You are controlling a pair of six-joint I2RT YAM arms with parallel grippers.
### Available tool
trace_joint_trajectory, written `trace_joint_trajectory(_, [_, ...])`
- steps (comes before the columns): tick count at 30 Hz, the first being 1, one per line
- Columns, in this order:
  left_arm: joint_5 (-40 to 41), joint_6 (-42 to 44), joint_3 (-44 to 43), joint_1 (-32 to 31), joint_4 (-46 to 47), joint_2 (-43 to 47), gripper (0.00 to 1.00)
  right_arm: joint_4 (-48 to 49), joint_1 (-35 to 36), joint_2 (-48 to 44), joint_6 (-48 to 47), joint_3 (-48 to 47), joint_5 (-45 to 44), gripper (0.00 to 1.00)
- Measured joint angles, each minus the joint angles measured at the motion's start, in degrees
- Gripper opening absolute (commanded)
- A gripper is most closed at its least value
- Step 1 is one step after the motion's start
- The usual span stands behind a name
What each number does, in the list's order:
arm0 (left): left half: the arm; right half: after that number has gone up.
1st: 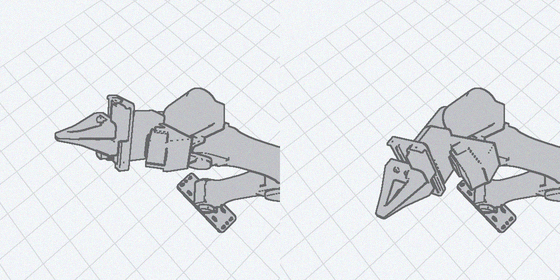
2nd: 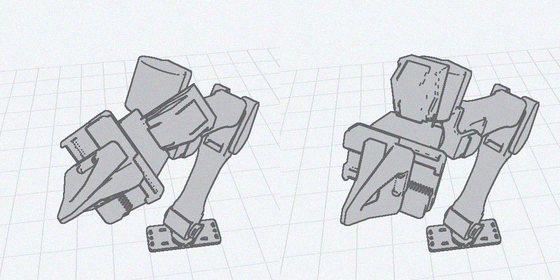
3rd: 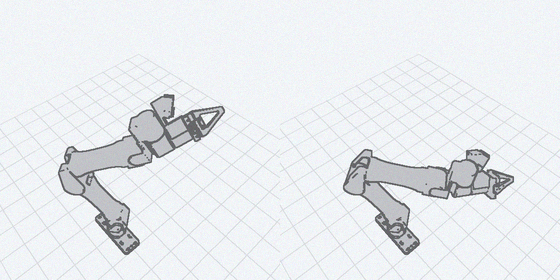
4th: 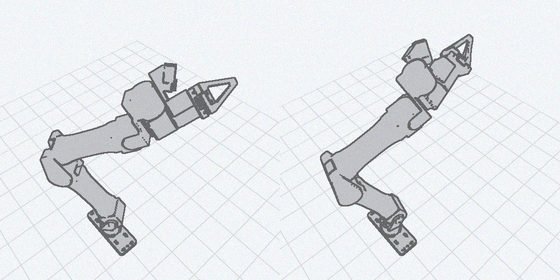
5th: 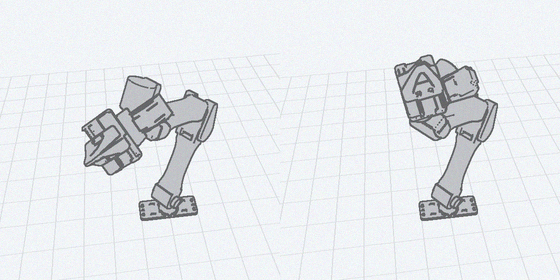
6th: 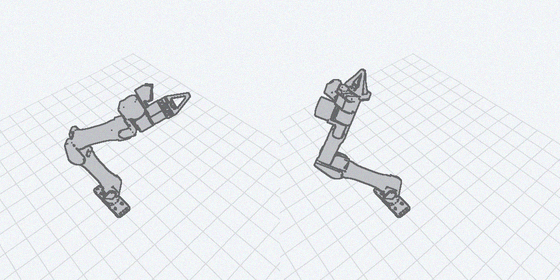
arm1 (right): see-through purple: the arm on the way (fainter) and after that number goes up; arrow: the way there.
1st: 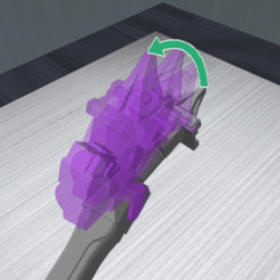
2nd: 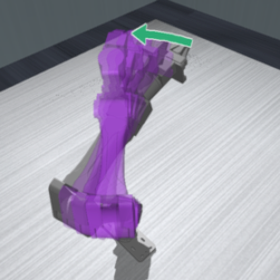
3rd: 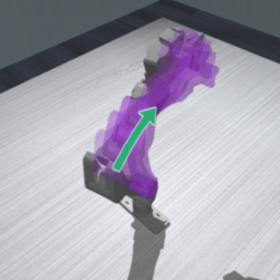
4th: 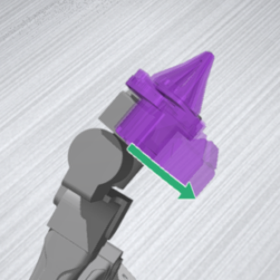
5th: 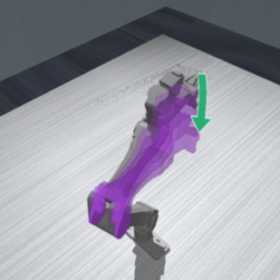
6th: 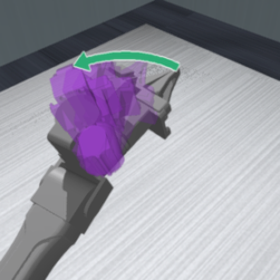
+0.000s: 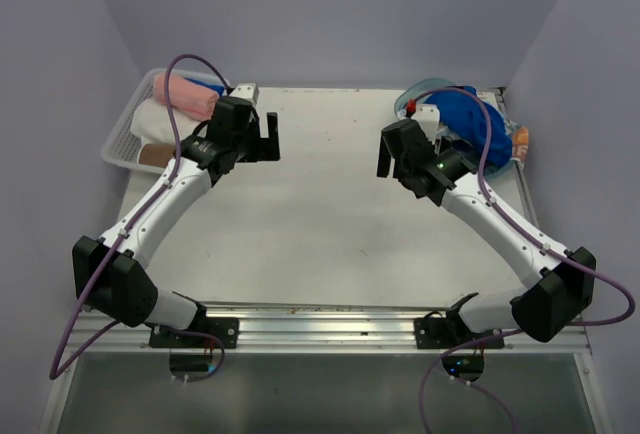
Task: Roll the towels
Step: Grab a towel with the right arm
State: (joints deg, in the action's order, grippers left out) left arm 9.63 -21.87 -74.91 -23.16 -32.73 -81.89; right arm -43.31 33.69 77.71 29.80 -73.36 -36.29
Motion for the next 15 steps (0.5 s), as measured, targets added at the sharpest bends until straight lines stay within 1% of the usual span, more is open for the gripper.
trace_joint_trajectory(9, [0.0, 0.0, 0.0, 0.0, 0.0, 0.0, 0.99, 0.4, 0.0, -0.4, 0.0, 1.0, -0.6, 0.99])
trace_joint_trajectory(11, [0.0, 0.0, 0.0, 0.0, 0.0, 0.0, 0.99, 0.2, -1.0, -0.4, -0.6, 1.0, -0.8, 0.98])
trace_joint_trajectory(12, [-0.1, 0.0, 0.0, 0.0, 0.0, 0.0, 0.99, 0.2, -2.1, -0.5, -0.9, 1.0, -0.7, 0.98])
trace_joint_trajectory(15, [-0.4, -0.1, 0.0, 0.0, 0.0, 0.0, 1.0, 0.6, -10.6, -0.9, -1.5, 1.0, 3.0, 0.99])
